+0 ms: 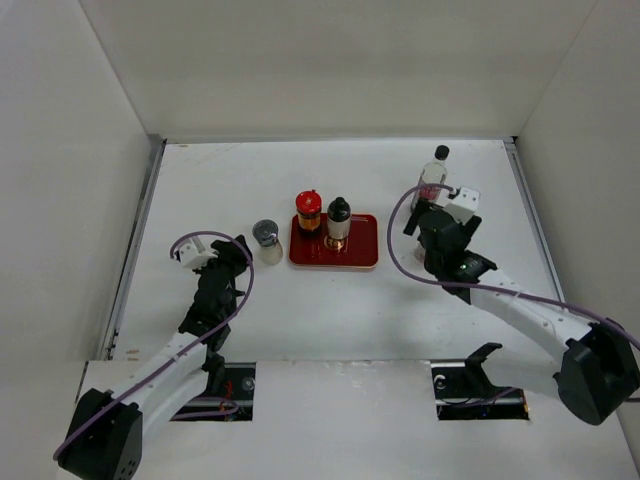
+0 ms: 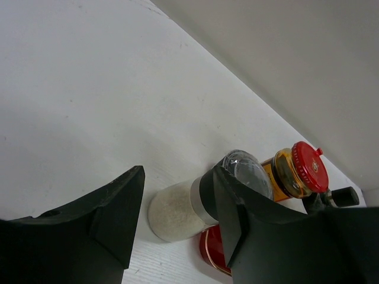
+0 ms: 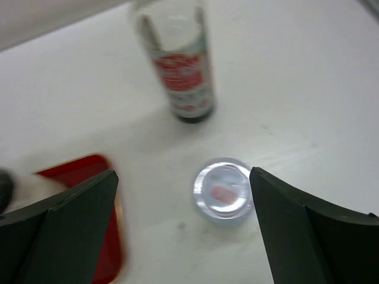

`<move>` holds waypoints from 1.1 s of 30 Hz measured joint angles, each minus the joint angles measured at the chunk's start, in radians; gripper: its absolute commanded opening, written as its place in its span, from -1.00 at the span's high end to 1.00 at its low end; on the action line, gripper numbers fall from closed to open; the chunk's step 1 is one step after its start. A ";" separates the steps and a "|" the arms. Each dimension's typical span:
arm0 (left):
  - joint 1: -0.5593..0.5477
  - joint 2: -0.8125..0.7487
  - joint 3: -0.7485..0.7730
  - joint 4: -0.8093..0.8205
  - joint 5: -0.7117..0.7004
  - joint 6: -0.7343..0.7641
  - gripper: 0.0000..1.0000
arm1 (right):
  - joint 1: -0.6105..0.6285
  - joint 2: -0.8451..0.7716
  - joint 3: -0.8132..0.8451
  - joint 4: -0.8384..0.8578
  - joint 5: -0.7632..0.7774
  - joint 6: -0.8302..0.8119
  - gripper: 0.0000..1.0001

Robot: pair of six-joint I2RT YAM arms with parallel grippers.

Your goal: Organize the condiment bottles

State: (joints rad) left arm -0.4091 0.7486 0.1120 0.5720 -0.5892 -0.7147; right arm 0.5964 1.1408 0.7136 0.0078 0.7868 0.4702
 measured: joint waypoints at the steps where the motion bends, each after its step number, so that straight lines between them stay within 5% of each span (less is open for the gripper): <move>1: -0.001 0.000 0.000 0.000 0.000 0.000 0.04 | -0.024 -0.003 -0.018 -0.024 0.016 0.013 -1.00; 12: -0.004 0.005 0.000 0.013 0.003 0.000 0.03 | -0.111 0.167 -0.056 -0.085 -0.047 0.077 -0.96; 22: -0.006 0.020 0.000 0.021 0.011 0.000 0.02 | -0.137 0.227 -0.056 0.000 -0.071 0.071 -0.02; 33: -0.004 0.018 0.000 0.023 0.018 0.000 0.01 | 0.003 0.219 -0.008 0.031 -0.047 -0.058 0.01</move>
State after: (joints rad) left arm -0.4133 0.7662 0.1120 0.5953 -0.5713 -0.7147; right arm 0.5999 1.3598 0.7059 0.0391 0.7403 0.4118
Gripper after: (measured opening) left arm 0.491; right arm 0.708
